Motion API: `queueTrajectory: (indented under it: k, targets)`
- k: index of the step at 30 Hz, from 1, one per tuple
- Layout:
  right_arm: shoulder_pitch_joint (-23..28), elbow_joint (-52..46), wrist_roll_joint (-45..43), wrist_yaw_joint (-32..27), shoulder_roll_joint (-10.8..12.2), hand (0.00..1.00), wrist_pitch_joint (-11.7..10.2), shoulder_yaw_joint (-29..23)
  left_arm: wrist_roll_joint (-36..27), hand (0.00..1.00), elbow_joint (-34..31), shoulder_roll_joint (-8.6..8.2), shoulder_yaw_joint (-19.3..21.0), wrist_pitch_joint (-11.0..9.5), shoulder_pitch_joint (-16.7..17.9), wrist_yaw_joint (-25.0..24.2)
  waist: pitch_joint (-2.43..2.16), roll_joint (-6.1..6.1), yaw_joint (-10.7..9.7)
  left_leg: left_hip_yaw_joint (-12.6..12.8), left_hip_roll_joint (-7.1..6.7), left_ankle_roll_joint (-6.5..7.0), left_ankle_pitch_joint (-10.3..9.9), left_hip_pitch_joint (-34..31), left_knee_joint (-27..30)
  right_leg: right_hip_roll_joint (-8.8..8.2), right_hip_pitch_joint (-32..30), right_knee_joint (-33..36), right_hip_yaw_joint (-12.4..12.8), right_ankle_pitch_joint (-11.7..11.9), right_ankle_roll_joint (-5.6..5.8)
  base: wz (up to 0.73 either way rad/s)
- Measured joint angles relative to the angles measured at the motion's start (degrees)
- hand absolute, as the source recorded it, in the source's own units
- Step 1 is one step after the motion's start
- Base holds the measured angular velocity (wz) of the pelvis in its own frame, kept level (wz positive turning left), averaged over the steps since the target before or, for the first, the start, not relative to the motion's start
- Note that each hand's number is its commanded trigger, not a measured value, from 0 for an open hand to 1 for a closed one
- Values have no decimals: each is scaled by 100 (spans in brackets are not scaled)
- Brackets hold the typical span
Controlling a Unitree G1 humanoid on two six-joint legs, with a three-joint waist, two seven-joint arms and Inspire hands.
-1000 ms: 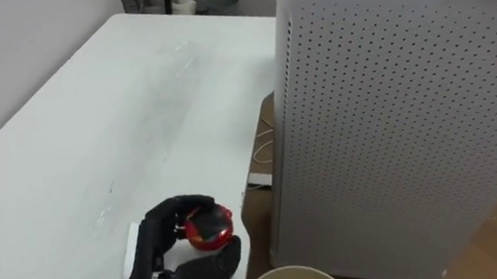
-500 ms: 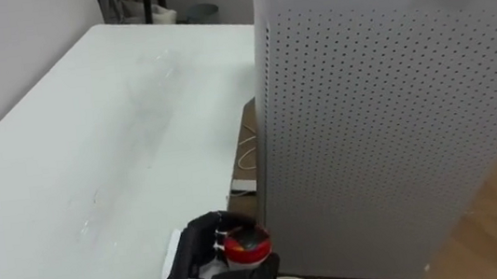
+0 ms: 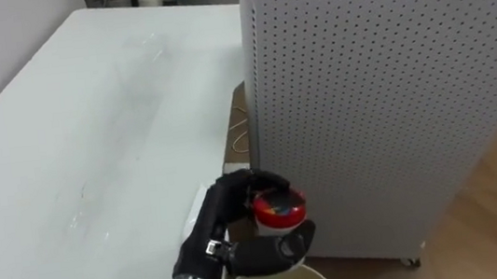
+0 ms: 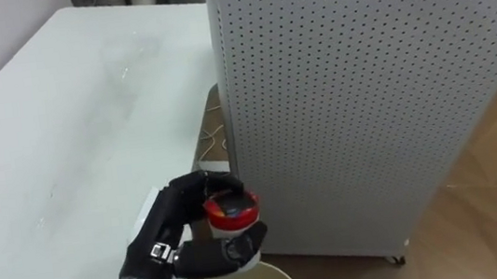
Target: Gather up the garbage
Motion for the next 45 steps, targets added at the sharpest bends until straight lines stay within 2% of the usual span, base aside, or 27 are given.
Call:
queueTrajectory:
  k: [5, 8, 15, 17, 18, 19, 28, 38, 45]
  targets:
    - [-178, 7, -10, -135, -2, 100, 0, -127, -114, 100, -37, -62, -38, 6, -29, -445, 0, 3, -71, 51, 3, 0, 0, -114, 52, -8, -108, 8, -9, 2, -3, -2]
    - [-213, 9, 23, -219, -7, 100, -1, -135, -217, 100, -36, -52, -83, 6, -29, -534, 6, 22, -153, 51, 4, 0, 0, -173, 58, -12, -150, 1, -25, 8, -12, 0]
    - [-378, 59, 25, -414, -68, 100, -5, -183, -320, 100, 250, -29, -231, 5, -27, -657, 32, 97, -181, 180, 21, 0, 1, -265, 56, -21, -383, 136, 37, 13, -22, -12]
    - [-474, 58, 11, -428, -65, 100, -7, -183, -316, 88, 510, -29, -237, 14, -27, -666, 42, 115, -211, 259, 19, 1, 1, -342, 59, -22, -499, 166, 107, 14, -24, -17]
    - [-482, 58, 11, -428, -65, 100, -7, -183, -316, 60, 561, -29, -240, 33, -27, -668, 44, 119, -224, 267, 19, 1, 1, -355, 58, -23, -532, 195, 116, 14, -24, -7]
    - [-489, 51, 1, -428, -65, 100, -8, -184, -311, 0, 615, -27, -243, 86, -25, -669, 44, 124, -259, 273, 20, 1, 1, -395, 66, -24, -576, 214, 120, 14, -24, -3]
    - [-541, 48, -64, -440, -61, 100, -10, -349, -306, 0, 721, -46, -282, 144, -47, -694, 49, 160, -344, 322, 20, 7, 5, -623, 126, -25, -855, 319, 192, 14, -24, -2]
    - [-578, 75, -118, -436, -45, 100, 36, -322, -310, 0, 747, -77, -297, 159, -127, -750, 51, 164, -341, 376, 20, 7, 5, -611, 139, -25, -856, 332, 222, 14, -24, 0]
    - [-586, 74, -185, -522, -68, 100, 24, -348, -310, 0, 747, -75, -310, 158, -184, -738, 52, 161, -423, 427, 20, 7, 5, -532, 130, -18, -834, 351, 294, 14, -24, -7]
